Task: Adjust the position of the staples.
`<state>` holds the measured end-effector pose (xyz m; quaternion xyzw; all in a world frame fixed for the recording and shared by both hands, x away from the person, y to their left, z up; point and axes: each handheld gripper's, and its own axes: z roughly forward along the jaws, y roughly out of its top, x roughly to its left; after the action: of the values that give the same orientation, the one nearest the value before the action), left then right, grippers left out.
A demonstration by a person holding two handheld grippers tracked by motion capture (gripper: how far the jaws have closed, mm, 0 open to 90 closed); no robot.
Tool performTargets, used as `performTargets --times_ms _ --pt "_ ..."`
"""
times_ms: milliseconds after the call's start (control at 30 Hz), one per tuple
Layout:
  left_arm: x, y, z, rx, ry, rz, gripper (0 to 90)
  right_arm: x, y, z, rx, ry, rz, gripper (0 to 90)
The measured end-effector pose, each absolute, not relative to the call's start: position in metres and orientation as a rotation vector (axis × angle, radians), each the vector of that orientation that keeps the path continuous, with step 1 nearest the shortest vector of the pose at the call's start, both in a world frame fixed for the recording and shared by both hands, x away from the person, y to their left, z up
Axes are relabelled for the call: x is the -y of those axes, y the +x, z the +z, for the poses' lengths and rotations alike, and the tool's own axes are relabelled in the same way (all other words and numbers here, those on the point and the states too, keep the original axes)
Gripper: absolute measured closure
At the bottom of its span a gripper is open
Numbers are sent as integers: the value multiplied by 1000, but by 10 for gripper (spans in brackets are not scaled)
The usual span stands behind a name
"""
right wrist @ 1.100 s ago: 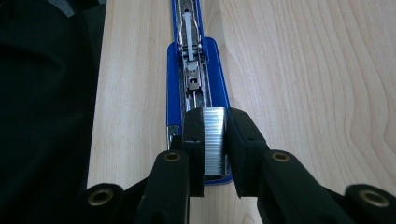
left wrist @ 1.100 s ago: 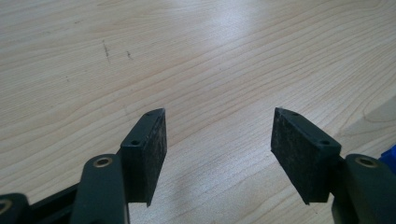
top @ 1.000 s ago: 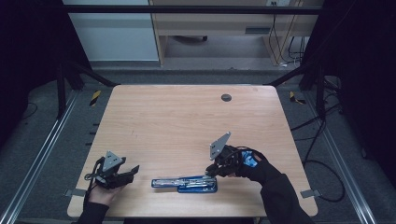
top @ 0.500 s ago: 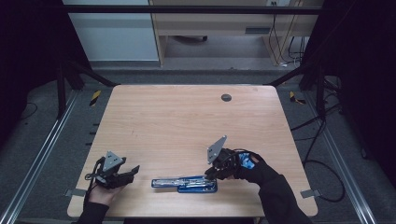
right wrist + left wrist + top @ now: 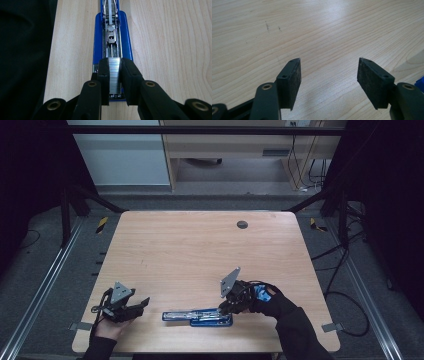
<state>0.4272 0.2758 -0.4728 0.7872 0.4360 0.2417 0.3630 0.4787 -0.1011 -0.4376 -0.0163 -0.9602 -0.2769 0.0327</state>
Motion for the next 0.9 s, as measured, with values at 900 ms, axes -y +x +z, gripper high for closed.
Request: performTargets --times_ms 900 --pt "-276 427 -473 -1123 2033 620 356 98 479 -444 2960 -35 -817 778"
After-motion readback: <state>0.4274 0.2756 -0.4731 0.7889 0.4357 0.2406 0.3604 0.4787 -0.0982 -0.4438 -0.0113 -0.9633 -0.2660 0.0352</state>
